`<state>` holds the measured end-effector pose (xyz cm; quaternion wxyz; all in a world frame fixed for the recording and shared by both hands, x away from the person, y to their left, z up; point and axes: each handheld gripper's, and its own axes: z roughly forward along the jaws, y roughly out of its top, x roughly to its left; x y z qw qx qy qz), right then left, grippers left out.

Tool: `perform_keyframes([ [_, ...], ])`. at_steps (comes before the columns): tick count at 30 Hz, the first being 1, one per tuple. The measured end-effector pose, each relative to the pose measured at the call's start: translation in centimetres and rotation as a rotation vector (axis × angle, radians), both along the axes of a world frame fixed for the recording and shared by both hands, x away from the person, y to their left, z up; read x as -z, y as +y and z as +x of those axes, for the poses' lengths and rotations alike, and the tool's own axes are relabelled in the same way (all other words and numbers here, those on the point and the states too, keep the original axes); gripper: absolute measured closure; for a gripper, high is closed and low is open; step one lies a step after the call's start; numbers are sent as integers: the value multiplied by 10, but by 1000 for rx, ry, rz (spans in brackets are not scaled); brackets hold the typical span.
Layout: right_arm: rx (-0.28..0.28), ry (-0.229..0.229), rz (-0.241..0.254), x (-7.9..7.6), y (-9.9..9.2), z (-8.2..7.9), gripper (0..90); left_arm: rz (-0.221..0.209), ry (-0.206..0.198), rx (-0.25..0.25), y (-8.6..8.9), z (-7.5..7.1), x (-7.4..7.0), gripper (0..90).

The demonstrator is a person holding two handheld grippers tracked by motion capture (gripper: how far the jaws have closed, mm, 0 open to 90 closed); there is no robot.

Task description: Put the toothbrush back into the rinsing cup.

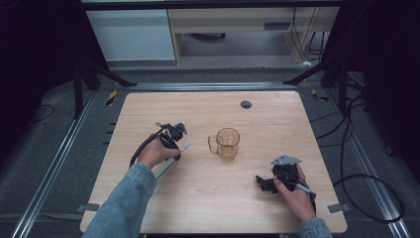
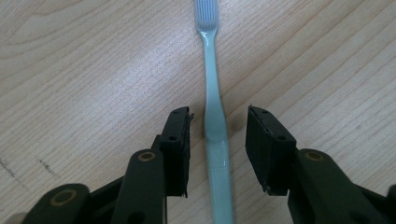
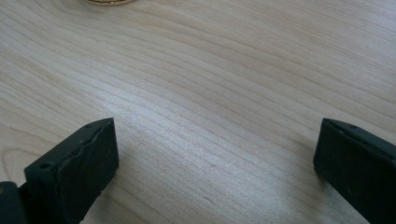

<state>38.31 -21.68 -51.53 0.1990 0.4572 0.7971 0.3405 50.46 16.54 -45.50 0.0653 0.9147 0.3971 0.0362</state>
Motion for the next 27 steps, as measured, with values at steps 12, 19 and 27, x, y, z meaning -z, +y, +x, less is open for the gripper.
perform_keyframes([
  [12,1,1,1,0,0,0,3,4,39,1,1,6,5,693],
  [19,1,1,1,0,0,0,4,14,41,1,1,9,5,718],
  [27,1,1,0,0,0,0,4,25,48,5,0,11,8,733],
])
